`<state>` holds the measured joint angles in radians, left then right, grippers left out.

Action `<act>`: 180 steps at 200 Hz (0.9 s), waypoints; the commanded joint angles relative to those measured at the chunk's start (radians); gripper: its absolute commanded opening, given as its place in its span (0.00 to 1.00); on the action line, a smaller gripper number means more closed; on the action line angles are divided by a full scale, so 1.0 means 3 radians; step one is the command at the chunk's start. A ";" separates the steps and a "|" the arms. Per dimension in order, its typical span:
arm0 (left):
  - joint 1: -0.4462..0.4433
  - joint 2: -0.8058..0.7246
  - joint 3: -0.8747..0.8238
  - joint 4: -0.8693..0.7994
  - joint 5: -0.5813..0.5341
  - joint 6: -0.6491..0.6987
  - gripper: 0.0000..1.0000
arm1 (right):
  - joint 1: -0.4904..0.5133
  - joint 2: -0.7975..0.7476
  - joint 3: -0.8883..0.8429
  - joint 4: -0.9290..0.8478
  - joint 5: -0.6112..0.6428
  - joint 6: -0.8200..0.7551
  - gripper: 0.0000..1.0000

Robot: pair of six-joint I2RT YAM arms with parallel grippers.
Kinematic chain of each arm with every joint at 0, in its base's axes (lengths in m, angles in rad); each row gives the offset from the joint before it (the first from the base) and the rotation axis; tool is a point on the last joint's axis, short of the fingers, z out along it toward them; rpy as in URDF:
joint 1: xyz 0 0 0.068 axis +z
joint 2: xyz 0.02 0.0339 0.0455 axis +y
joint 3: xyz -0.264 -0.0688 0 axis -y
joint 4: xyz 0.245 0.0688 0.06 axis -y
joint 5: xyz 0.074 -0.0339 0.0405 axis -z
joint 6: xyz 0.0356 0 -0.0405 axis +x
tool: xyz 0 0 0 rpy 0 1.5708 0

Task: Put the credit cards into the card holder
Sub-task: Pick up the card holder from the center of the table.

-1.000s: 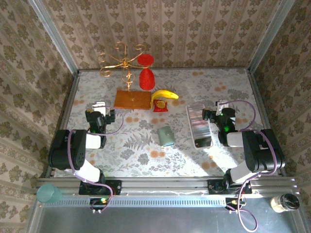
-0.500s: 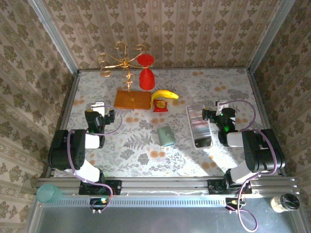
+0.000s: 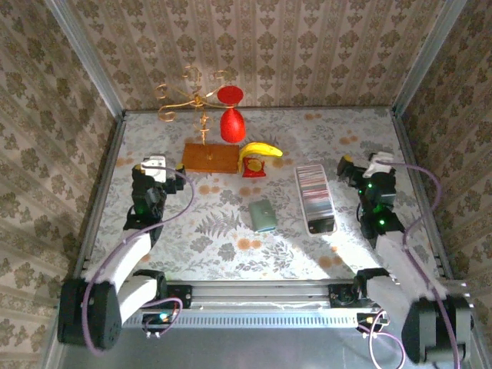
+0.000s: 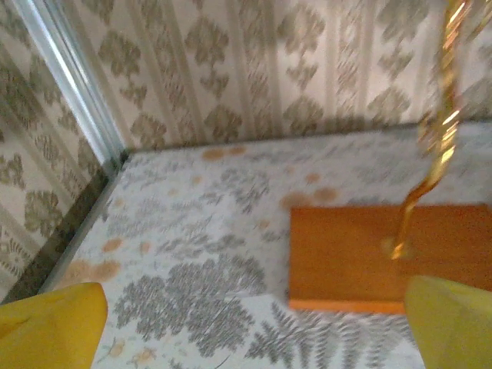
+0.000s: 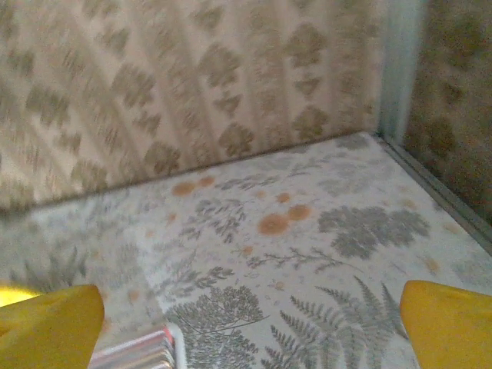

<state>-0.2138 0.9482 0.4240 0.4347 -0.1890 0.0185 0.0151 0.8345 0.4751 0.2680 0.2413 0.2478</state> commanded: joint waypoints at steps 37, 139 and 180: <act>0.0124 -0.0928 0.0575 -0.2413 0.0483 -0.1759 1.00 | -0.0081 -0.1160 0.0434 -0.2001 -0.0258 0.1133 1.00; -0.0338 -0.0894 0.0293 -0.2782 0.1698 -0.2683 0.90 | 0.1256 -0.0829 0.0754 -0.2521 -0.0844 0.1935 0.62; -0.1732 -0.0030 0.0430 -0.2488 0.1235 -0.2804 0.89 | 0.2636 -0.0174 0.0749 -0.2431 0.0087 0.2143 0.40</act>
<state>-0.5827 0.8284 0.4965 -0.3504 0.2329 -0.7757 0.6720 0.6617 0.6727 -0.4526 0.0814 0.8368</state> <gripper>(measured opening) 0.913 0.473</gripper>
